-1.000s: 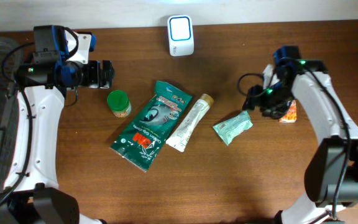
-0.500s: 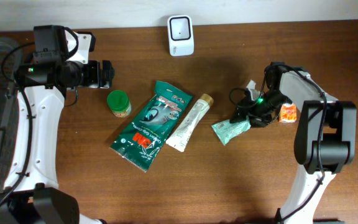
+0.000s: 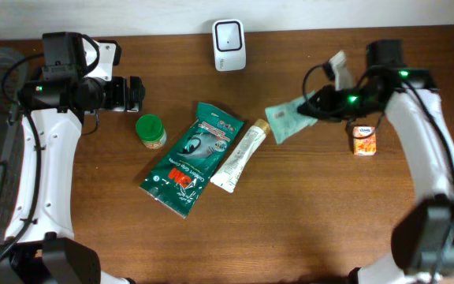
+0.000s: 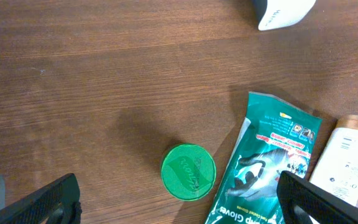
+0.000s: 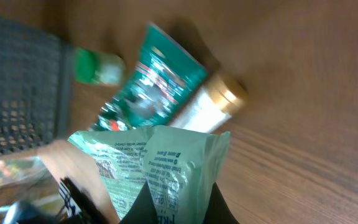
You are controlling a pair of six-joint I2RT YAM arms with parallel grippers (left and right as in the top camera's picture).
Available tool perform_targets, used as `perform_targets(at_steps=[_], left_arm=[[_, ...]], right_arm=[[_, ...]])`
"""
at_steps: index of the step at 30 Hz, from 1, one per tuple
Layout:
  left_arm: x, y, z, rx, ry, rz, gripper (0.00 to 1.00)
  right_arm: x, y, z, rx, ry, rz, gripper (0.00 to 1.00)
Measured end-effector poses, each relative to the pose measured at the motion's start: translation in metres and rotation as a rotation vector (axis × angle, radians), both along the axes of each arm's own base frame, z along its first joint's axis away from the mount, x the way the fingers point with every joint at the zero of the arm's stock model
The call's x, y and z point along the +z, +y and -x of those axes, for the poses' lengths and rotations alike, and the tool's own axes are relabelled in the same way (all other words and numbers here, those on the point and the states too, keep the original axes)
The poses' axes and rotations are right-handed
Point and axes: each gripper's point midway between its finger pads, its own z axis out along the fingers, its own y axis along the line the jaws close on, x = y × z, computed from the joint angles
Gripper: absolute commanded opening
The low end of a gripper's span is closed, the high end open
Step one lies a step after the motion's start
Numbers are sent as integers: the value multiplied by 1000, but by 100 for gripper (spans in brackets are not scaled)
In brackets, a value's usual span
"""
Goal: Scan the item barcode
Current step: 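Hold the wipes pack barcode under the white scanner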
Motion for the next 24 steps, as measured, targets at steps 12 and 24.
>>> perform_targets(at_steps=[12,24], left_arm=[[0,0,1,0,3,1,99],[0,0,0,0,1,0,99]], right_arm=[[137,11,-8,-173,-264,180,4],[60,119,-272,-177,-1163,1147,4]])
